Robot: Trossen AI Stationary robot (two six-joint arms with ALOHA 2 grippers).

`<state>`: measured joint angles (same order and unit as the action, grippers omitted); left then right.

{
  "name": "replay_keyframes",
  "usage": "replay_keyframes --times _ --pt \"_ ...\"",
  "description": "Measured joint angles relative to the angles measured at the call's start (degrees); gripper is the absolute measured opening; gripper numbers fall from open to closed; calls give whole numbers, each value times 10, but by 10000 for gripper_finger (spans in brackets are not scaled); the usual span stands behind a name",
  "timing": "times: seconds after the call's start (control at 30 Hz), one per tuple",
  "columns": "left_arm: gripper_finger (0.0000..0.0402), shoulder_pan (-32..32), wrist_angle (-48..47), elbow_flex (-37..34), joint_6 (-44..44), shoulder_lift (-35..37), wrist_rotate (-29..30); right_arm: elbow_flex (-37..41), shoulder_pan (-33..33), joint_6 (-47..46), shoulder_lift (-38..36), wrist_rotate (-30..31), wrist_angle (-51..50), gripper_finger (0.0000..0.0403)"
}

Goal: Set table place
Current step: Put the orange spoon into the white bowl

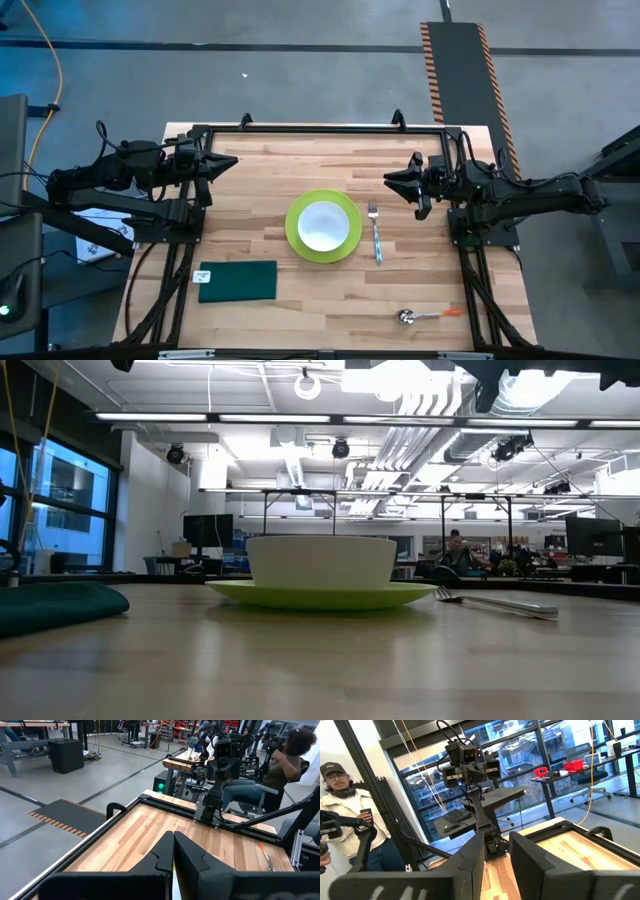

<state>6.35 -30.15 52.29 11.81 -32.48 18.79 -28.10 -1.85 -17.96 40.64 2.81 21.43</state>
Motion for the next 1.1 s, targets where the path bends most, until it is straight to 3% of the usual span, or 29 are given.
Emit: replay_keyframes --times 0.23,0.37,0.5,0.7,0.83,1.1 --pt "0 0 0 0 0 0 0 0 0 -6 0 0 0 83" --pt "0 0 0 0 0 0 0 -26 2 -74 15 -20 -30 76" --pt "0 0 0 0 0 0 0 -114 31 -88 67 -75 -151 50" --pt "0 0 0 0 0 0 0 -267 104 -148 171 -140 -446 30" --pt "0 0 0 0 0 0 0 -320 169 -228 227 -169 -582 48" --pt "0 0 0 0 0 0 0 -314 331 -388 292 -199 -641 123"
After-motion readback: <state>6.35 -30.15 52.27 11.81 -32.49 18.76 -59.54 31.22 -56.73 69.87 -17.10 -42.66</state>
